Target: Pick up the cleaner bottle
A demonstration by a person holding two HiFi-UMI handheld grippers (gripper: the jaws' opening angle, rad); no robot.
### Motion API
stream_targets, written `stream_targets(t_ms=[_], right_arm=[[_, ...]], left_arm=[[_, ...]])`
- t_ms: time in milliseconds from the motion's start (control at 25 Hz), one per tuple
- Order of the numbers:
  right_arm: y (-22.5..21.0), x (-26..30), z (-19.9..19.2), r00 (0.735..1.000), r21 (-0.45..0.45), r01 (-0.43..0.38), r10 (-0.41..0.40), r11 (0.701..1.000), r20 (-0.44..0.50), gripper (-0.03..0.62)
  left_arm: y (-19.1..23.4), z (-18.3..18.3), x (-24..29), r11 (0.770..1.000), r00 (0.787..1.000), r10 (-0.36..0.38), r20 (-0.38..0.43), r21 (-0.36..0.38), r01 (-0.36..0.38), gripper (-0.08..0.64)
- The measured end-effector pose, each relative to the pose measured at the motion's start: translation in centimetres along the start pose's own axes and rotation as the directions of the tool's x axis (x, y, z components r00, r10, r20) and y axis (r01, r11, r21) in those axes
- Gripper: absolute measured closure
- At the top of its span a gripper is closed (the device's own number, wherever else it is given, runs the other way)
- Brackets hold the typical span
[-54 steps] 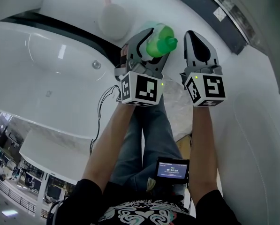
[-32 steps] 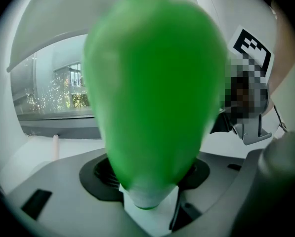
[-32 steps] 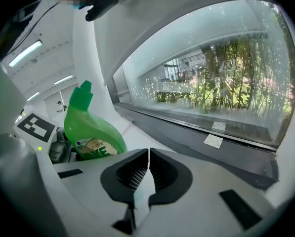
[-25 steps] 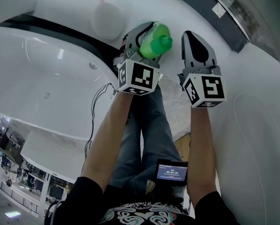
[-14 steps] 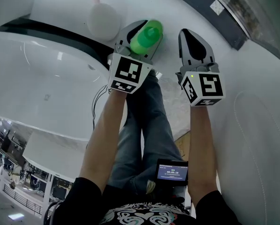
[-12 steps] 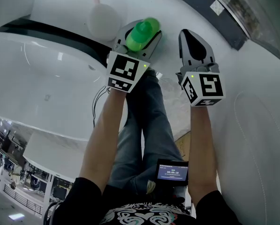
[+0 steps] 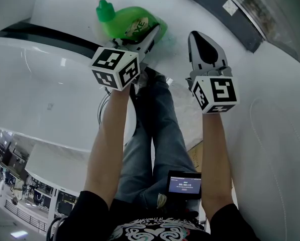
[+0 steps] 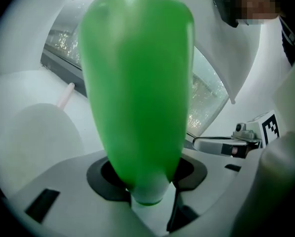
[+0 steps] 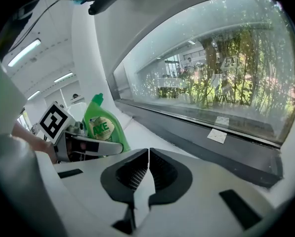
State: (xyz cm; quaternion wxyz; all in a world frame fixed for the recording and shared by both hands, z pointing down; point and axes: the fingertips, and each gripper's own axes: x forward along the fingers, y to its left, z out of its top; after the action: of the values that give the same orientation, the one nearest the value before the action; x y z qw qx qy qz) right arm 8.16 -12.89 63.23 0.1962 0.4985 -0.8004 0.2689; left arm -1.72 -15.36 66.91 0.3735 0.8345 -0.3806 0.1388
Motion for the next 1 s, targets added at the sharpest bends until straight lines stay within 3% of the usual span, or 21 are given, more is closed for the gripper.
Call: stream_targets(t_ms=[160,280,560,1000], right_arm=[[-0.2,-0.3,-0.1,1.0,0.012,0.007,-0.007,1.0,0.006,0.563],[-0.2,-0.3,-0.3,1.0,0.011,0.004,-0.004,1.0,0.004,0.563],[-0.6,-0.6,-0.4,1.0,0.0,0.011,-0.011,1.0,-0.008,0.563],[-0.5,-0.7,-0.2,1.0,0.026,0.006,-0.006,1.0,0.008,0.563]], left_arm=[[0.0,-0.1,0.0,0.999,1.0,-0.008,0.006,-0.039,0.008,0.35],[0.7,-0.1,-0.1,0.993,1.0,-0.006,0.028,-0.115,0.009,0.35],[2.4,-0.4,-0.6,0.935,0.995,0.024,0.101,-0.356,0.014,0.348],[3.0,-0.5,-0.8,0.897,0.992,0.016,0.121,-0.441,0.04,0.35]])
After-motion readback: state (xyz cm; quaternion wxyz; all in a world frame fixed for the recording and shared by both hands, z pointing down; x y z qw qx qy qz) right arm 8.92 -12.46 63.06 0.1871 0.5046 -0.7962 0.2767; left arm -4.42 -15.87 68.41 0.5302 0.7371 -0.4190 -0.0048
